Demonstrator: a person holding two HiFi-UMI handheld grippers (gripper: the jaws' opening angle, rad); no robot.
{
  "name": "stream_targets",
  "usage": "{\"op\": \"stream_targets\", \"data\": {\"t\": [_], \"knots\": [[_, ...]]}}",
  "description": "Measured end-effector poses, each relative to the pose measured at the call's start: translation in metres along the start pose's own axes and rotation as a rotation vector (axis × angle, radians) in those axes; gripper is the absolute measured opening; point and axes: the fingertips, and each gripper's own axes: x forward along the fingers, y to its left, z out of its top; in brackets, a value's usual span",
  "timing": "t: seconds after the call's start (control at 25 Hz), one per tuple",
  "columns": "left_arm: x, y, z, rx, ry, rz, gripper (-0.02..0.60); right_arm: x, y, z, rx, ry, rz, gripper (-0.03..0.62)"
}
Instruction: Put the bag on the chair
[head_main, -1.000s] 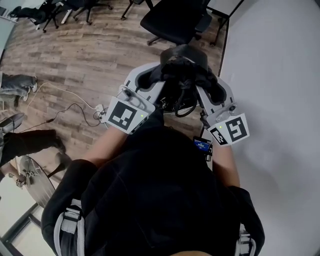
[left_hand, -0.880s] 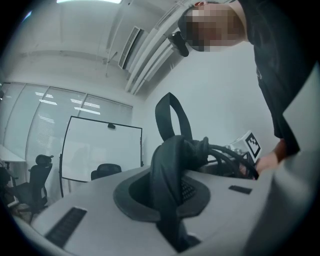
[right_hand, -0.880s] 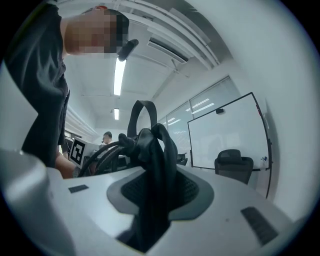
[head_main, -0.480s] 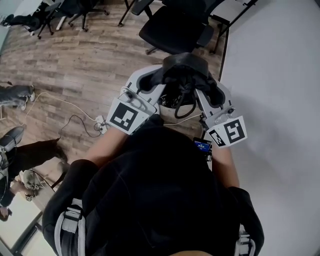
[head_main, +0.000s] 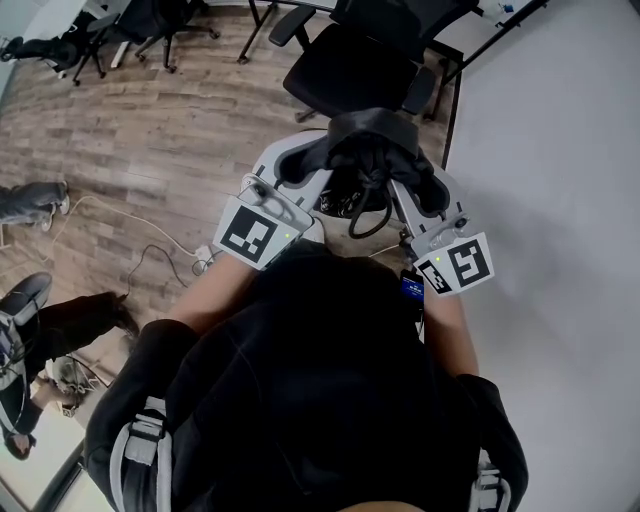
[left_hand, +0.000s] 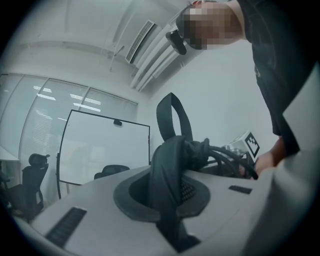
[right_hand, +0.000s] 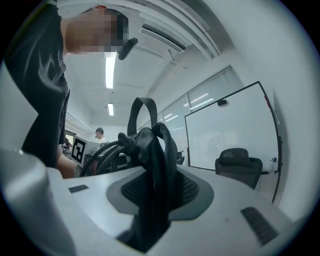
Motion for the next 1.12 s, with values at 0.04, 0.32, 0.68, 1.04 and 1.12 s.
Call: {"op": "stream_targets", "data": {"t": [0.04,0.32,0.68,1.04,1.12], "knots": [[-0.001,0.003,0.001,0.001,0.001,-0.001,0.038,0.003,0.001,0.001,-0.001,0.002,0.001,0.109],[0.013,0.028,0.003,-0.004,0.003,0.010,0.038,0.026,-0.014,0.007,-0.011,0.011,0.016,0.109],[0.043,0.052,0.004,0.005,0.015,0.035,0.037,0.049,-0.046,0.012,-0.018,0.016,0.055,0.109],[0.137,0.112,0.006,0.026,0.025,0.094,0.037,0.108,-0.148,0.024,-0.019,0.002,0.127,0.109],[0.168,0.131,0.003,0.029,0.041,0.117,0.038,0.125,-0.181,0.027,-0.019,0.003,0.142,0.109]]}}
